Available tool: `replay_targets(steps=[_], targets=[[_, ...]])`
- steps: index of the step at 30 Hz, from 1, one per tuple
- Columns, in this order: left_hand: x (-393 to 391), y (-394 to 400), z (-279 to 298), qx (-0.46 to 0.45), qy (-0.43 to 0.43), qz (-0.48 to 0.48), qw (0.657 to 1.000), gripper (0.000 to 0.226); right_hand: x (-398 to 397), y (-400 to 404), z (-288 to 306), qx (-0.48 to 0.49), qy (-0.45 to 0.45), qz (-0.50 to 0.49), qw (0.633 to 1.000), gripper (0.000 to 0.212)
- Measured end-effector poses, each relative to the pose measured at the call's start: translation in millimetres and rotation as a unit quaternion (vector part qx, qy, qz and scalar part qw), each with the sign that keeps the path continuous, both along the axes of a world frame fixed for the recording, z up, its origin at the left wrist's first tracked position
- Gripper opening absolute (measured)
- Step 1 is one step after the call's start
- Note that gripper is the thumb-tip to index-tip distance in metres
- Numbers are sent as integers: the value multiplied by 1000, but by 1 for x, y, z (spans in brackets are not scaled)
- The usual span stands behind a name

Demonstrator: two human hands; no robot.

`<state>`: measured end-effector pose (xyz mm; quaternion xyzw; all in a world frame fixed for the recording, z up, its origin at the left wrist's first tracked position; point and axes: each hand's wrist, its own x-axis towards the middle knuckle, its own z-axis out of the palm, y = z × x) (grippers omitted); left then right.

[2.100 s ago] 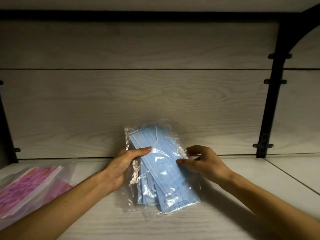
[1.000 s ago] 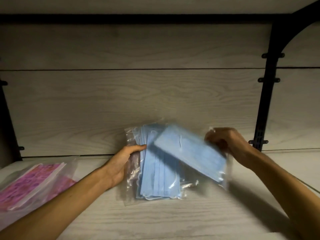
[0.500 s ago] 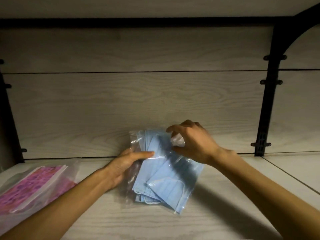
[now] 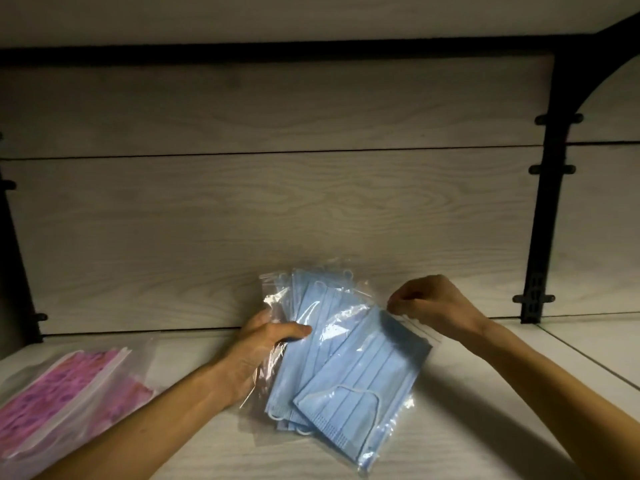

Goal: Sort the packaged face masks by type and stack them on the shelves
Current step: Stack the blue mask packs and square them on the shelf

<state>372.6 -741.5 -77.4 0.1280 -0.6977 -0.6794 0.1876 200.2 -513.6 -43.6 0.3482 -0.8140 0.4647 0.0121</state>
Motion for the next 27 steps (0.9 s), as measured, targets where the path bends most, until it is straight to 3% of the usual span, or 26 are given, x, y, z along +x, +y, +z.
replay_targets(steps=[2,4,7,11,14,17,20,22,25,27], targets=[[-4,-2,2,55,2,-20,998,51,8,-2,3,-46,27,5,999,15],[-3,0,2,63,-11,-36,997,38,15,-8,1,-77,55,13,995,13],[-2,-2,-4,26,2,-25,999,55,21,-18,-6,-103,30,29,994,3],[2,2,-6,3,25,-53,998,37,23,-23,-11,-128,-54,20,990,30],[3,6,-6,-5,32,-48,998,43,20,-23,-13,-124,-47,11,991,51],[4,10,-3,26,17,-43,999,55,21,-22,-13,-167,-141,32,975,60],[2,12,-1,56,-19,-20,998,54,25,-17,-9,-189,-220,81,953,49],[1,11,-2,38,-31,9,999,56,27,-15,-6,-180,-227,105,951,41],[1,12,-4,17,-15,4,1000,47,29,-16,-7,-149,-190,93,966,29],[2,13,-5,19,-3,-2,1000,39,25,-16,-12,-91,-102,43,990,17]])
